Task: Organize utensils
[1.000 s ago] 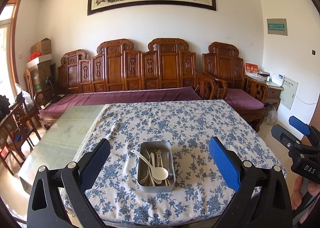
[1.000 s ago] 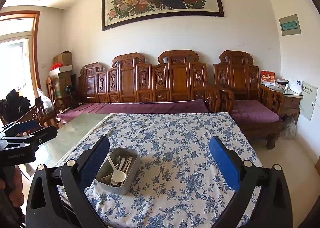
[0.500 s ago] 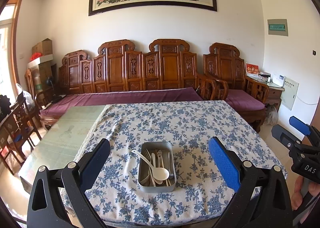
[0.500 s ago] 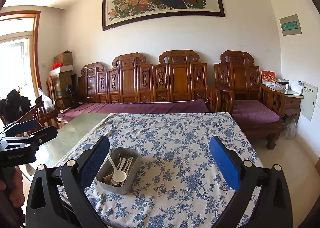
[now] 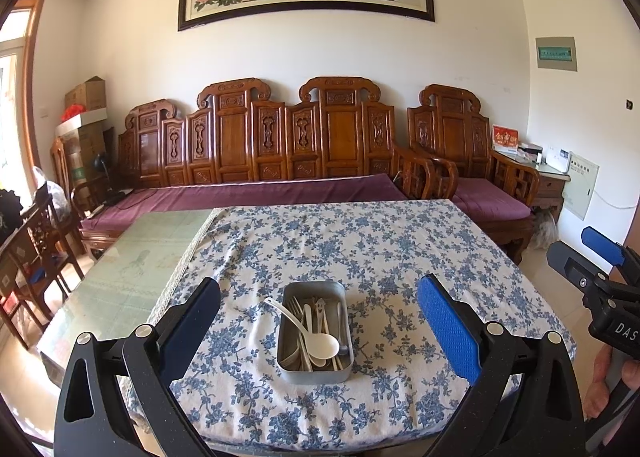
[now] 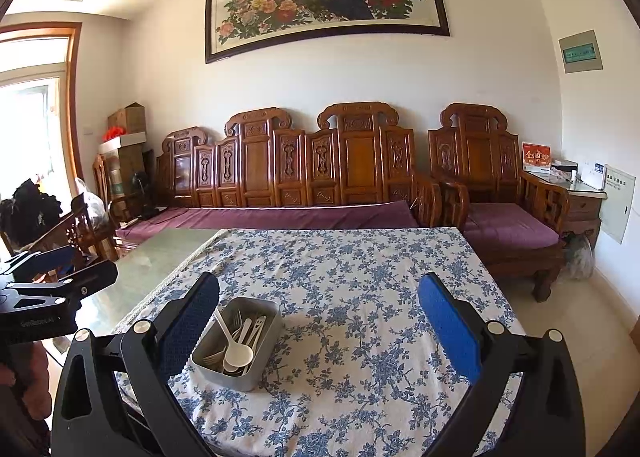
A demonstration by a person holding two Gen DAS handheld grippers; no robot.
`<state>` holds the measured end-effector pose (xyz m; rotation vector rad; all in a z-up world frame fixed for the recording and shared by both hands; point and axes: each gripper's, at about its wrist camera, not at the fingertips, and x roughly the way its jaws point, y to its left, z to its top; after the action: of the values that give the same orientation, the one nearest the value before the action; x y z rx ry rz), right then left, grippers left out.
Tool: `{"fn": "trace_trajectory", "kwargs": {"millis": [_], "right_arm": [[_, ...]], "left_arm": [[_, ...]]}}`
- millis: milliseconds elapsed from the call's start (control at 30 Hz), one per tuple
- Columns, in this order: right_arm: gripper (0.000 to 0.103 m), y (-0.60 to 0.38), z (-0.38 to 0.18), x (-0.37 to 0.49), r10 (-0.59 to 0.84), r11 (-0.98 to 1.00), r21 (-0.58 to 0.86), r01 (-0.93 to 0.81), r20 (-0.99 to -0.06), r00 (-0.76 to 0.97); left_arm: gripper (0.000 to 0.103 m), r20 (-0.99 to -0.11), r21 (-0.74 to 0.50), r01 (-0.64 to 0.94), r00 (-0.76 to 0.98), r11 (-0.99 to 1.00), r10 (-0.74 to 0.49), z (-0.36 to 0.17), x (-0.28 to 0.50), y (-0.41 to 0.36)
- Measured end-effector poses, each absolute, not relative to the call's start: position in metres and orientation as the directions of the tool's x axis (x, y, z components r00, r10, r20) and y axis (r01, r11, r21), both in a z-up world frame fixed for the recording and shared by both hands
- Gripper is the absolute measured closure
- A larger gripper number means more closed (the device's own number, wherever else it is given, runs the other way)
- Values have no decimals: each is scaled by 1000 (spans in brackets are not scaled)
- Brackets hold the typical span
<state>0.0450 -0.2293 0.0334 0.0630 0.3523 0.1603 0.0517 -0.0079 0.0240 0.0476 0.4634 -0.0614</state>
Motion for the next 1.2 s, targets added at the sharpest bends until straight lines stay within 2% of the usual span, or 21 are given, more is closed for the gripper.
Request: {"fn": "trace_trajectory", "kwargs": {"millis": [1200], "right_arm": [[2,-228,34,45,169,985,90,-147,-338,926]], "left_arm": [[8,-443,26,71,895,997,-52,24,47,-8]]}}
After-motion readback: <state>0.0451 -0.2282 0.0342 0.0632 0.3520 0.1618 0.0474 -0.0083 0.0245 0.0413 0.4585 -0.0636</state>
